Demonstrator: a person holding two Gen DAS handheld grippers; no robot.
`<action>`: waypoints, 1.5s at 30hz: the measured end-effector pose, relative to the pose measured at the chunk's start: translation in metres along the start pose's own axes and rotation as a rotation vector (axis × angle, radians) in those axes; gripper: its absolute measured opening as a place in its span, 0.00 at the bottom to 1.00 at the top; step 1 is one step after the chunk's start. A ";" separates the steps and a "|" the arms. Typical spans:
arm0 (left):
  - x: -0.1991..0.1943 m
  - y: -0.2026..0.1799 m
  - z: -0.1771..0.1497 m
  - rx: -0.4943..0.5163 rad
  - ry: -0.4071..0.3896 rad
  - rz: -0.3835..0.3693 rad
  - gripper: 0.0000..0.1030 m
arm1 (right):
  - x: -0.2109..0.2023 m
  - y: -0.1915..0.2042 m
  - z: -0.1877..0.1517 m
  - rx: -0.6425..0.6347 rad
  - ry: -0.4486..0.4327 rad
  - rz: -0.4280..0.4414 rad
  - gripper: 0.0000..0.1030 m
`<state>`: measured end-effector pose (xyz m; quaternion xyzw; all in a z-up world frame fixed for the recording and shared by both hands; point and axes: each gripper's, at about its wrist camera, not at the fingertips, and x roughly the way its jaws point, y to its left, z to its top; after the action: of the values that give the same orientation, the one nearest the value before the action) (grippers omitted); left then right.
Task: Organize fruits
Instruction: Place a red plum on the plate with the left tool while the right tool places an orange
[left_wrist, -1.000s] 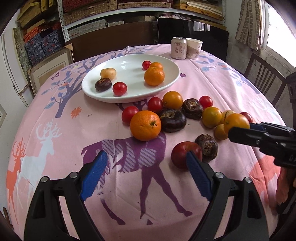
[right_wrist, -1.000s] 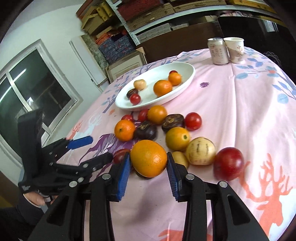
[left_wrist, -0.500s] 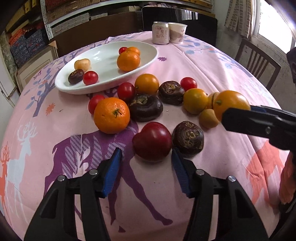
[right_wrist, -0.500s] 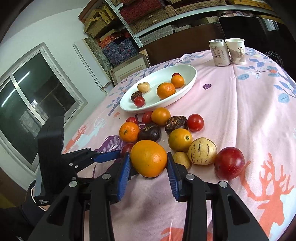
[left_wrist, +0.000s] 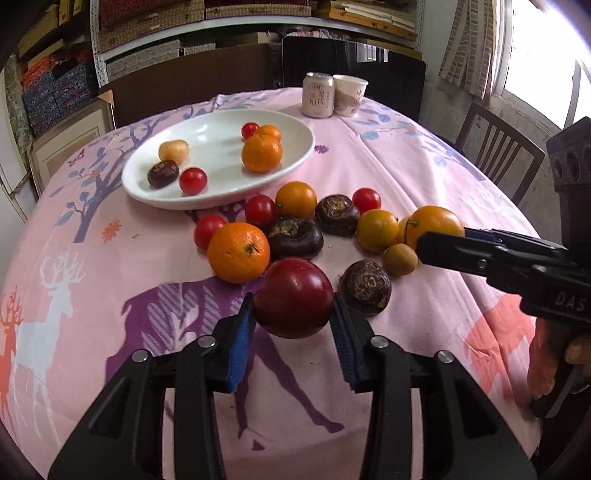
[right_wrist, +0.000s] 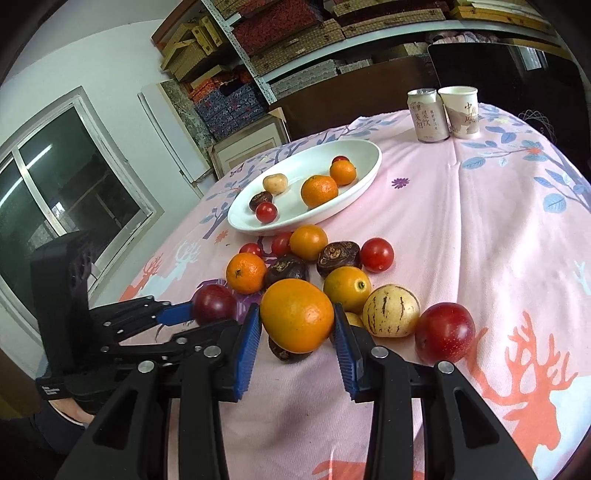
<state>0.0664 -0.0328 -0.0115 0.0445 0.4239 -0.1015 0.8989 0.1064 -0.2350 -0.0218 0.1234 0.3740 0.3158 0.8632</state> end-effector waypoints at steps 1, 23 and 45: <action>-0.007 0.006 0.004 -0.008 -0.017 0.006 0.38 | -0.003 0.005 0.001 -0.010 -0.018 0.002 0.38; 0.060 0.138 0.087 -0.391 -0.102 0.132 0.72 | 0.128 0.078 0.087 -0.348 0.050 -0.306 0.60; 0.018 0.082 0.077 -0.217 -0.042 0.141 0.87 | 0.012 0.042 0.018 -0.300 0.185 -0.102 0.58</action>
<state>0.1535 0.0315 0.0232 -0.0253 0.4095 0.0072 0.9119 0.1071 -0.1943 0.0028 -0.0554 0.4061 0.3338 0.8489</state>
